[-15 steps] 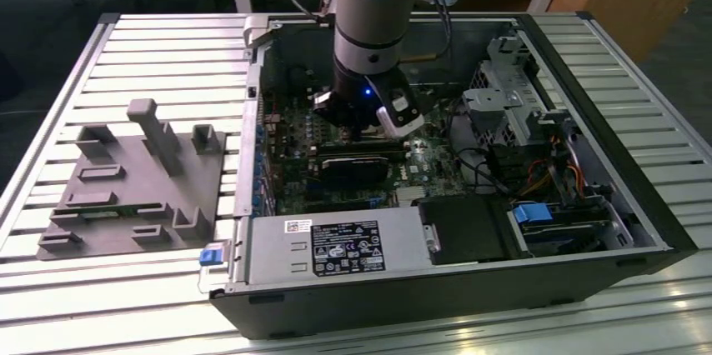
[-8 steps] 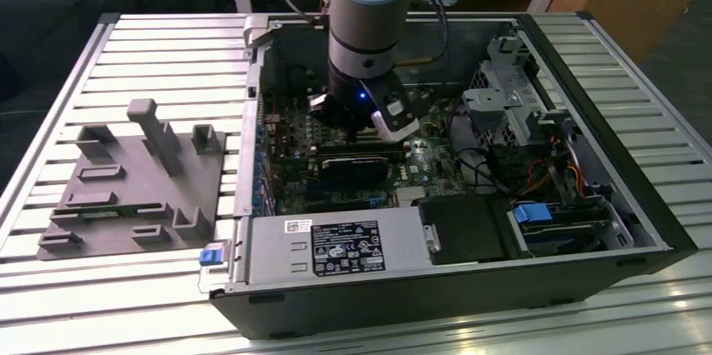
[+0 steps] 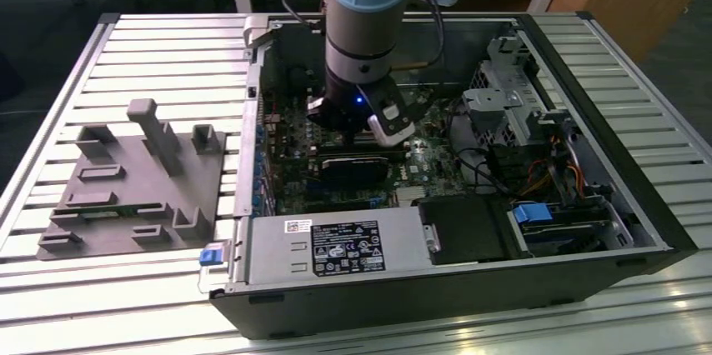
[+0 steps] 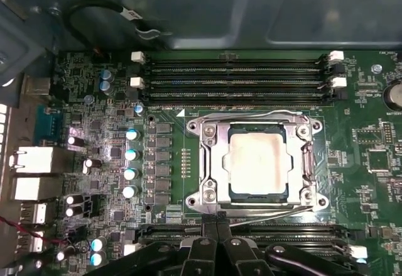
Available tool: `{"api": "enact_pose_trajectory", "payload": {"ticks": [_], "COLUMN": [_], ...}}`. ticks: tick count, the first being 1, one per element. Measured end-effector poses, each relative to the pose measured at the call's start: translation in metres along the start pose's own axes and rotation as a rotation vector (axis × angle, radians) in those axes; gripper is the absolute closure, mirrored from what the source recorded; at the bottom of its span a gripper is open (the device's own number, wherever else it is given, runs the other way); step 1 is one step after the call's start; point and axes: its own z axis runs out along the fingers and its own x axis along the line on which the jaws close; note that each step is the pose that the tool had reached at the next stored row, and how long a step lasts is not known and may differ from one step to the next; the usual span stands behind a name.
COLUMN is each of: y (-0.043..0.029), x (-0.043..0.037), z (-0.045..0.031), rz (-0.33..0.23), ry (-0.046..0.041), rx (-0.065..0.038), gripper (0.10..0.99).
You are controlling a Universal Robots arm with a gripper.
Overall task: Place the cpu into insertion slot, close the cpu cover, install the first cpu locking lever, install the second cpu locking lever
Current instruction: 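Install the second cpu locking lever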
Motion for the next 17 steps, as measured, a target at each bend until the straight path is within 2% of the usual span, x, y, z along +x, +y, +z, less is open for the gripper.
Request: {"api": "enact_pose_trajectory", "payload": {"ticks": [7,13,17], "y": [-0.0014,-0.0039,-0.0043], "x": [0.0022,0.0055,0.0071], "z": [0.0043,0.0046,0.0067], "rz": [0.0,0.0,0.0], "ry": [0.0002,0.0007,0.0008], "rx": [-0.005,-0.03,-0.039], "gripper": [0.98,0.98,0.98]}}
